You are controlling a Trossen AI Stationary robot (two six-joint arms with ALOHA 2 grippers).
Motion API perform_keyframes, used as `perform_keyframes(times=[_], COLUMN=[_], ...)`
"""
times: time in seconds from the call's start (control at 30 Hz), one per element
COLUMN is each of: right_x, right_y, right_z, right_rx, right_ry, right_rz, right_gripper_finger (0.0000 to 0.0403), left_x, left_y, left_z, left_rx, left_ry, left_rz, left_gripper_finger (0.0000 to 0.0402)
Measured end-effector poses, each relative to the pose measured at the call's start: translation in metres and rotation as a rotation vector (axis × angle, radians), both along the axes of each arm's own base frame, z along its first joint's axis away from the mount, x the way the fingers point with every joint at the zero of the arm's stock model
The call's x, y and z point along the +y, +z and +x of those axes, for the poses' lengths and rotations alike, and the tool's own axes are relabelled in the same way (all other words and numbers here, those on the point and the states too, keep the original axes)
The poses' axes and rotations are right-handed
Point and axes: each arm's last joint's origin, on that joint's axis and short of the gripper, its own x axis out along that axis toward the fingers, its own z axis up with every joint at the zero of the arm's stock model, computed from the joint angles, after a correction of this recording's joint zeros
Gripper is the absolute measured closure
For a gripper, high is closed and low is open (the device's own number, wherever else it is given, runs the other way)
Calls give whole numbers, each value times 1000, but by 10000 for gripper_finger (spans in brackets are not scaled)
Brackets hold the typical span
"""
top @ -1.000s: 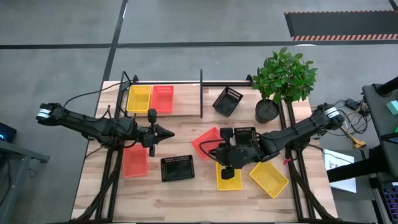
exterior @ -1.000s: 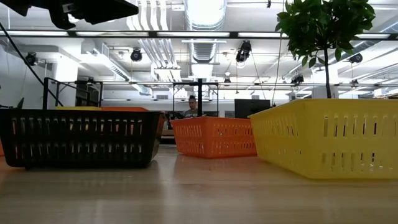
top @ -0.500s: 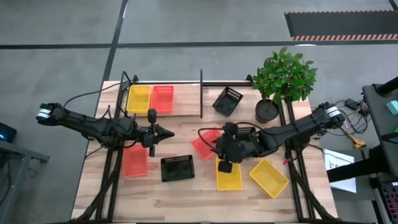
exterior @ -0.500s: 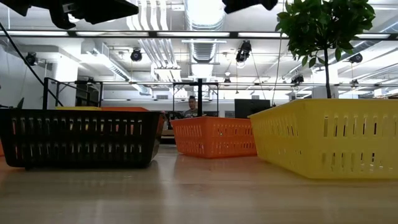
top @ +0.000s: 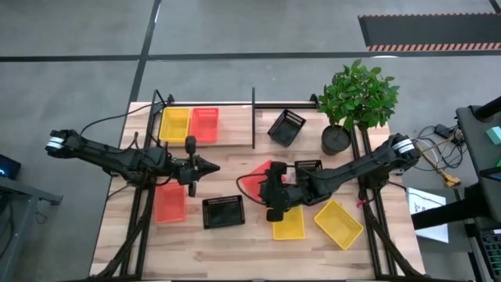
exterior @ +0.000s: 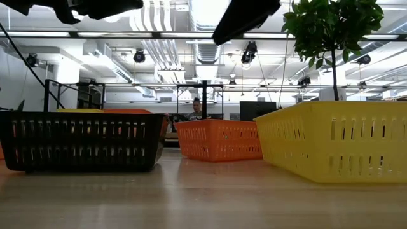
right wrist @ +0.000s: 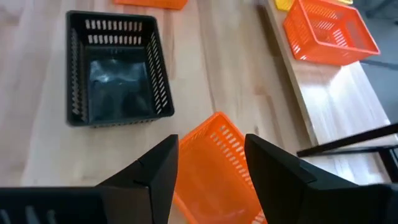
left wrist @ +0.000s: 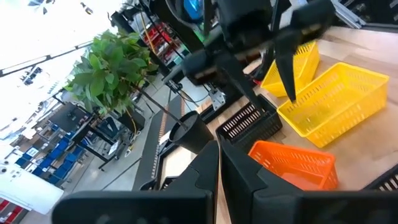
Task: Stack baskets on shelf by color
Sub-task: Stack the right orange bin on the orange bin on the shelf
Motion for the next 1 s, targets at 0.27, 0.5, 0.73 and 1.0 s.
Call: perform_keyframes(times=[0.27, 0.5, 0.73, 1.0], right_x=[-1, -11, -18, -18], right_y=[-9, -25, -57, -83], right_z=[9, 28, 57, 71], right_rx=[-16, -14, 69, 188], right_ry=[-112, -283, -372, -457], right_rz=[209, 381, 382, 362], right_gripper_finger=[225, 225, 229, 237], left_x=[0, 4, 6, 8], left_y=[0, 3, 0, 0], left_z=[0, -4, -10, -16], left_rx=[1, -17, -27, -41], left_ry=[0, 111, 158, 159], left_rz=[0, 3, 3, -1], left_gripper_finger=[402, 402, 402, 402])
